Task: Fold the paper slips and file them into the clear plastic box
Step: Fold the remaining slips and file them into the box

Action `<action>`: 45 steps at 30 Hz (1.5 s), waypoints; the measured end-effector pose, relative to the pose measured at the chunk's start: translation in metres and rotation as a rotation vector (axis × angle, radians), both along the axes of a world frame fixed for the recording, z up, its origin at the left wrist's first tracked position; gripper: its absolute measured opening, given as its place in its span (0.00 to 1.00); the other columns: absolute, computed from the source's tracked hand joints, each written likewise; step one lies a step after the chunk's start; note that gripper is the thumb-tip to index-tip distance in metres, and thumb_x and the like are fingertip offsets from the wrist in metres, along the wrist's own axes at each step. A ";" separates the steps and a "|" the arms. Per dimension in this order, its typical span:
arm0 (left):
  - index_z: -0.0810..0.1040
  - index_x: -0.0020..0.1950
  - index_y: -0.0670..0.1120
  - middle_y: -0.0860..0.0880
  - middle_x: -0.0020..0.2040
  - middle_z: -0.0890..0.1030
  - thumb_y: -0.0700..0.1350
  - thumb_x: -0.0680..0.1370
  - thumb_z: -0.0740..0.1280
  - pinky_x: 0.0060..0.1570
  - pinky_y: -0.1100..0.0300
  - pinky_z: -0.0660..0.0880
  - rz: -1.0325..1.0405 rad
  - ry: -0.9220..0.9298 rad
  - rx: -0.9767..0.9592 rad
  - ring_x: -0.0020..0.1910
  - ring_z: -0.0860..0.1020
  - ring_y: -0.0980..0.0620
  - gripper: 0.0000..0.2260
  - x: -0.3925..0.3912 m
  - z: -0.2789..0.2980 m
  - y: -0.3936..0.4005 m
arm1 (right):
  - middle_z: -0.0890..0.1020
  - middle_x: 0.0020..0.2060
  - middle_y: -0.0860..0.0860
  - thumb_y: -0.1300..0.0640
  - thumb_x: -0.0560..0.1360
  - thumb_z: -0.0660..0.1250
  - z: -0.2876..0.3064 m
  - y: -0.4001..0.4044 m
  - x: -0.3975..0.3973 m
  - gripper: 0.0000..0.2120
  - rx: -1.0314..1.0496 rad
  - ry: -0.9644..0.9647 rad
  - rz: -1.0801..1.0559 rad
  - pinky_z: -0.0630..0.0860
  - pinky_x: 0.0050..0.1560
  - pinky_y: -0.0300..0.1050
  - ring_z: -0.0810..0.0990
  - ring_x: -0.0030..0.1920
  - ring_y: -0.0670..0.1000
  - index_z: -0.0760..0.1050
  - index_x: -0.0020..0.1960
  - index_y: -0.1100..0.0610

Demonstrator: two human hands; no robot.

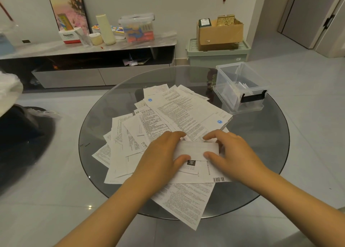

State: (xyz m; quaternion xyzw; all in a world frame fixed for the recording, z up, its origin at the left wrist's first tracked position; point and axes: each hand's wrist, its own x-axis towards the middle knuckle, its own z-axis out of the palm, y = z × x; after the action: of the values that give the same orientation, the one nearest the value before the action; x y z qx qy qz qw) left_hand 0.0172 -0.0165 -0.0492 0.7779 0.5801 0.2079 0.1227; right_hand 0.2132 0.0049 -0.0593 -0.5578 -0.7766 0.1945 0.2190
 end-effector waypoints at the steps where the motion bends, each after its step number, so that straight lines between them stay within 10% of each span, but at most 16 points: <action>1: 0.64 0.70 0.54 0.56 0.64 0.69 0.54 0.76 0.66 0.60 0.64 0.64 0.001 -0.001 -0.009 0.62 0.68 0.57 0.24 0.000 -0.002 0.001 | 0.73 0.45 0.45 0.48 0.72 0.68 0.001 0.000 0.000 0.18 0.000 -0.009 0.004 0.69 0.51 0.42 0.70 0.51 0.49 0.69 0.61 0.40; 8: 0.68 0.69 0.54 0.55 0.65 0.63 0.46 0.76 0.68 0.61 0.68 0.54 0.051 -0.024 -0.018 0.64 0.58 0.58 0.22 -0.001 -0.009 0.005 | 0.70 0.56 0.41 0.50 0.74 0.66 0.007 0.006 0.003 0.17 -0.006 -0.133 0.084 0.55 0.55 0.37 0.60 0.55 0.44 0.72 0.63 0.41; 14: 0.82 0.51 0.48 0.52 0.49 0.77 0.38 0.74 0.68 0.50 0.51 0.73 -0.061 0.012 0.128 0.51 0.74 0.46 0.09 0.000 -0.014 0.005 | 0.71 0.48 0.41 0.47 0.73 0.67 0.012 0.001 0.006 0.17 -0.021 -0.174 0.099 0.56 0.54 0.36 0.63 0.54 0.45 0.72 0.61 0.43; 26: 0.77 0.57 0.54 0.59 0.56 0.74 0.64 0.71 0.61 0.52 0.63 0.69 -0.231 0.094 -0.010 0.56 0.69 0.60 0.21 0.004 -0.002 -0.005 | 0.74 0.47 0.37 0.46 0.68 0.72 0.022 -0.016 0.014 0.19 -0.196 -0.102 0.345 0.64 0.46 0.25 0.68 0.52 0.39 0.73 0.57 0.37; 34: 0.76 0.56 0.55 0.62 0.55 0.72 0.75 0.65 0.56 0.54 0.64 0.69 -0.284 0.082 -0.101 0.56 0.68 0.63 0.31 0.001 0.005 -0.005 | 0.78 0.39 0.40 0.48 0.71 0.71 0.023 -0.013 0.014 0.02 -0.083 0.076 0.308 0.69 0.45 0.30 0.74 0.47 0.40 0.82 0.42 0.43; 45: 0.74 0.59 0.53 0.60 0.49 0.73 0.49 0.75 0.68 0.45 0.69 0.66 -0.045 -0.107 -0.070 0.47 0.70 0.61 0.13 0.009 0.000 0.001 | 0.79 0.42 0.40 0.54 0.73 0.69 0.015 -0.009 -0.002 0.14 -0.079 0.259 0.108 0.71 0.44 0.29 0.75 0.44 0.38 0.73 0.56 0.41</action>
State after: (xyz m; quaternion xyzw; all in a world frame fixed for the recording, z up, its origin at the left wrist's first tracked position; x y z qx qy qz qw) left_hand 0.0259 -0.0158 -0.0496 0.7737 0.5620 0.2263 0.1852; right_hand 0.2112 -0.0039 -0.0443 -0.4937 -0.7625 0.3067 0.2842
